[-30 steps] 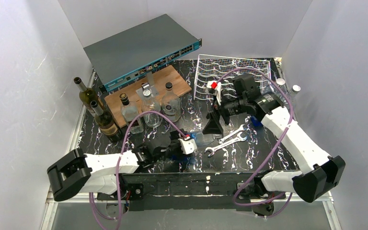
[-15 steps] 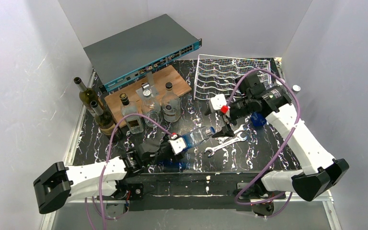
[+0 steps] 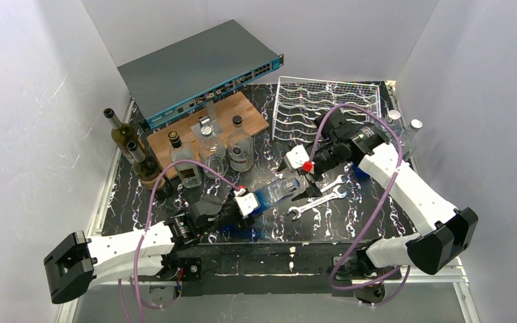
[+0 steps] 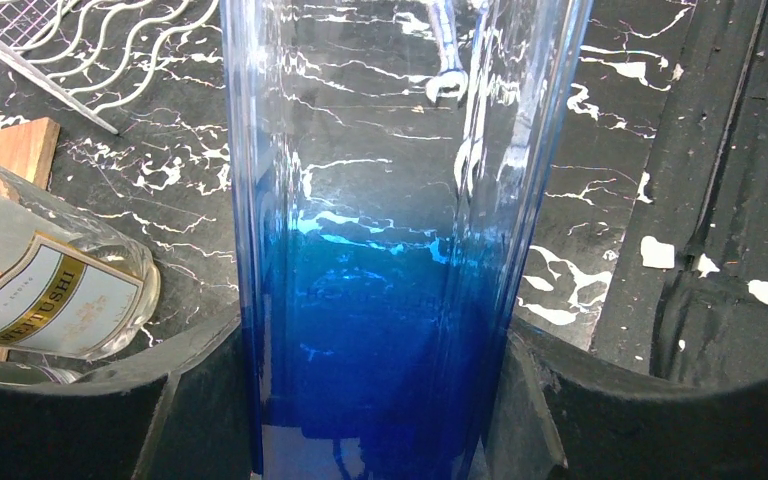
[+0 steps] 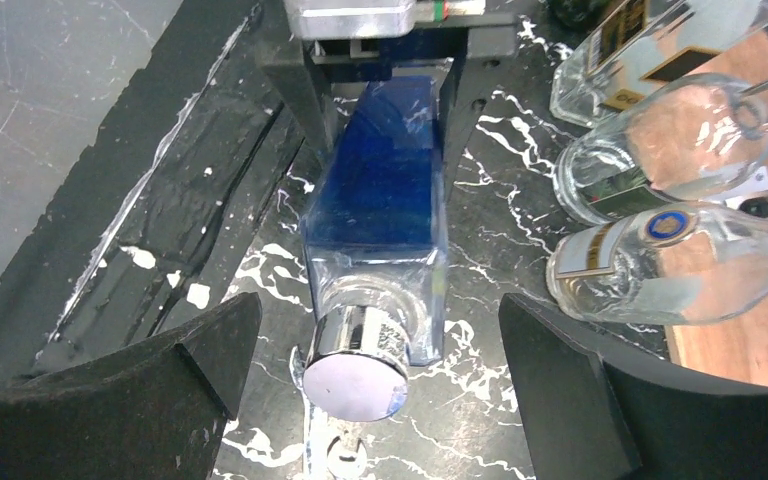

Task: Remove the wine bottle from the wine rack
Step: Place the wine bottle at the center of the board.

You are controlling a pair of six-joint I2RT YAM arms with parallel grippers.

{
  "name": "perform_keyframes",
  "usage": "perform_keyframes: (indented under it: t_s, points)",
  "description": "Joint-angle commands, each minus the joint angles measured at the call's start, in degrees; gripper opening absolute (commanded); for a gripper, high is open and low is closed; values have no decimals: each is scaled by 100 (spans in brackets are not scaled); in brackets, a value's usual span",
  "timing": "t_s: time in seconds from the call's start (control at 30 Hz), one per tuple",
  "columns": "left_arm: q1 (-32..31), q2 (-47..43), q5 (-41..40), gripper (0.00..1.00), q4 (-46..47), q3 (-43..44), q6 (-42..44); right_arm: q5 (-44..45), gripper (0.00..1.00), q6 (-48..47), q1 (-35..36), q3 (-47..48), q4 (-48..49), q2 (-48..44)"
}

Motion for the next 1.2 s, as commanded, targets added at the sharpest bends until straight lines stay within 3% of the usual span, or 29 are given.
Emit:
perform_keyframes:
  t_s: [0.0, 0.47, 0.77, 1.17]
  points:
    - [15, -359, 73, 0, 711, 83, -81, 147, 98, 48, 147, -211, 339, -50]
    - [15, -454, 82, 0, 720, 150, -174, 250, 98, 456, 498, -306, 821, 196]
    - [15, -968, 64, 0, 733, 33, -377, -501, 98, 804, 206, 186, 580, -110]
    - [14, -829, 82, 0, 1044, 151, -473, -1532, 98, 2615, 19, -234, 2045, 160]
